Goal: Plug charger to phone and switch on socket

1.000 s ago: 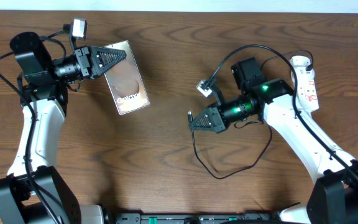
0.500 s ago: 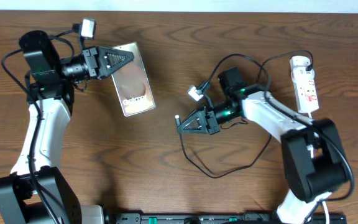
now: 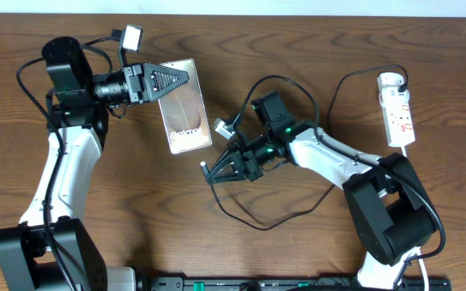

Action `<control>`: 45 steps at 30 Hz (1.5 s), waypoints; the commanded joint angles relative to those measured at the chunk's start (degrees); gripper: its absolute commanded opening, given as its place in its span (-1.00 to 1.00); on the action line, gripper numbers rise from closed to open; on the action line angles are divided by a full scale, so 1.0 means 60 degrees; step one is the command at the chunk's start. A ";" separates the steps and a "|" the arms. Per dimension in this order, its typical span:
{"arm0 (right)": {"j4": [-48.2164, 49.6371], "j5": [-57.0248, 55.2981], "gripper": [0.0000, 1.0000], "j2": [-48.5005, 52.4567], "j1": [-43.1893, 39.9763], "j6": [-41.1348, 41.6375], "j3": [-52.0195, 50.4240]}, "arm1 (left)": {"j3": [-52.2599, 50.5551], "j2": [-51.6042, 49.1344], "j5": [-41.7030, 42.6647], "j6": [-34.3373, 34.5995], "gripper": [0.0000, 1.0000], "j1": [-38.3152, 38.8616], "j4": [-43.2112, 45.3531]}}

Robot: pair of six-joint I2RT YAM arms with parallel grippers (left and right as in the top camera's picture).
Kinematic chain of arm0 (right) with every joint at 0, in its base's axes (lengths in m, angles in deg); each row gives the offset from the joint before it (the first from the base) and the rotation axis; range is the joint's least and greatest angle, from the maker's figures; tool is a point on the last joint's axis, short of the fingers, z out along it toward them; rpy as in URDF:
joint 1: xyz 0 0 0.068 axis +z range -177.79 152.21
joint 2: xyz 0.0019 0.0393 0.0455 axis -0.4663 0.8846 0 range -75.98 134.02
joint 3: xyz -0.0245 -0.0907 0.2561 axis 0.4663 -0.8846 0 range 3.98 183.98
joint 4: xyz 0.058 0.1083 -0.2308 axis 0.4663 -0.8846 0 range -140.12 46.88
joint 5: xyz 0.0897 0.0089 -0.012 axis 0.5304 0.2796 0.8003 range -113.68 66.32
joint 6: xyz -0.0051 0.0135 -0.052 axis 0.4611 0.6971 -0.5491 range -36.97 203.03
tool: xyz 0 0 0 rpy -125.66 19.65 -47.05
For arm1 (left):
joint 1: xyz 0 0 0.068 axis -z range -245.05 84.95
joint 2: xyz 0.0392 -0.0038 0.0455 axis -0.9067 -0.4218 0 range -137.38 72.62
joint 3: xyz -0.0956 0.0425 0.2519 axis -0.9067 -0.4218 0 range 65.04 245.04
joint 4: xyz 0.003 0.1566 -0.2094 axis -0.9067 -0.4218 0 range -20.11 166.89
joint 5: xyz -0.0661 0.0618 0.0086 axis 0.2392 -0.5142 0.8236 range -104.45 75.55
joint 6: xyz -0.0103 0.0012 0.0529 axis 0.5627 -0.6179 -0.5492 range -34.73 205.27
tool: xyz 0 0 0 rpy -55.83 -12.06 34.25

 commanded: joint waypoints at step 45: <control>0.5421 0.0299 -0.98 -0.0044 0.0087 0.5559 0.0018 | 0.0095 0.0033 -0.1067 -0.1158 -0.85 -0.0015 0.0058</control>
